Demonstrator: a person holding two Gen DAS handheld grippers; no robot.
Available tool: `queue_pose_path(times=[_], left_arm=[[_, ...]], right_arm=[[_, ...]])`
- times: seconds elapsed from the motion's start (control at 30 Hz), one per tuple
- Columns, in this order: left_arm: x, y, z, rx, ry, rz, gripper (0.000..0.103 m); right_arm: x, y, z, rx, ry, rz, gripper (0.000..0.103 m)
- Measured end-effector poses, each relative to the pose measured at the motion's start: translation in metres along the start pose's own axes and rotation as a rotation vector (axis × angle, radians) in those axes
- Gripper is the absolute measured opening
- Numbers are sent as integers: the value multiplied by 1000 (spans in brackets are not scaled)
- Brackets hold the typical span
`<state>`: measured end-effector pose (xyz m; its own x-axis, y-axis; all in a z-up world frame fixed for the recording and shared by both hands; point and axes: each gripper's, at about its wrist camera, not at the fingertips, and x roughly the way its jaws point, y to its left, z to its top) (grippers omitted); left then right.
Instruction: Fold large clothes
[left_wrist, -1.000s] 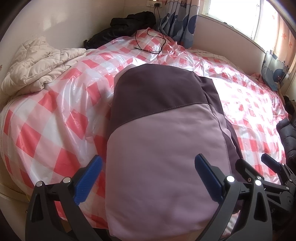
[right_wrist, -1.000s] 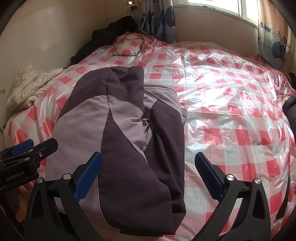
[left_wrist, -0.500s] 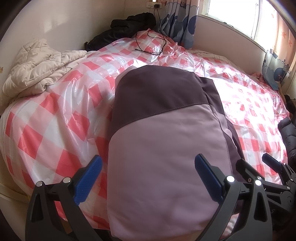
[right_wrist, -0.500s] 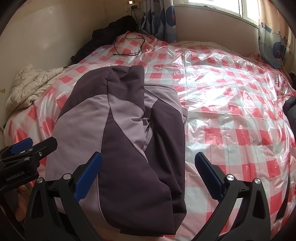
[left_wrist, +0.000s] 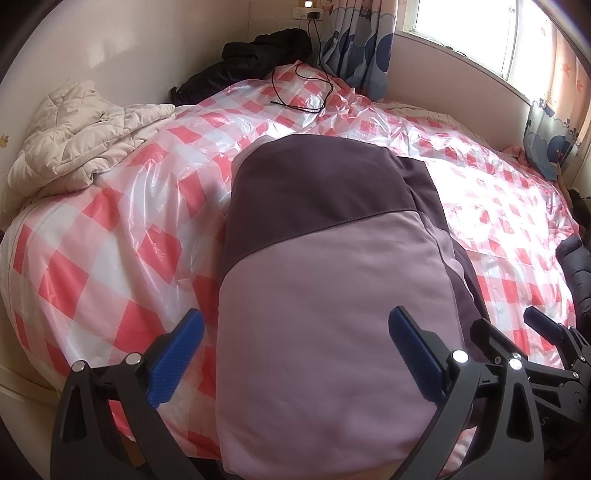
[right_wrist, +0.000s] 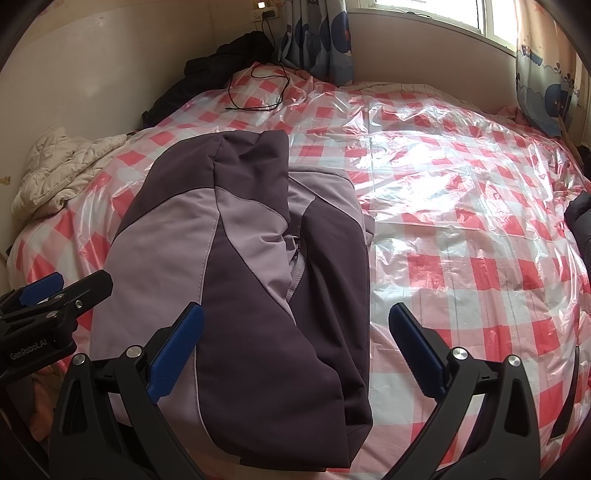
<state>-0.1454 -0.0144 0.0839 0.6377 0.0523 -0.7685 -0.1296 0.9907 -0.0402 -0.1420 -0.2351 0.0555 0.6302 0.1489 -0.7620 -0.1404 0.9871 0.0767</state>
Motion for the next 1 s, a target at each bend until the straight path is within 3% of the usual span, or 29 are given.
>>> queue_pose_path(times=[1.0], left_arm=[[-3, 1, 4, 8, -16, 12, 96]], right_arm=[[0, 1, 0, 0, 1, -1, 97]])
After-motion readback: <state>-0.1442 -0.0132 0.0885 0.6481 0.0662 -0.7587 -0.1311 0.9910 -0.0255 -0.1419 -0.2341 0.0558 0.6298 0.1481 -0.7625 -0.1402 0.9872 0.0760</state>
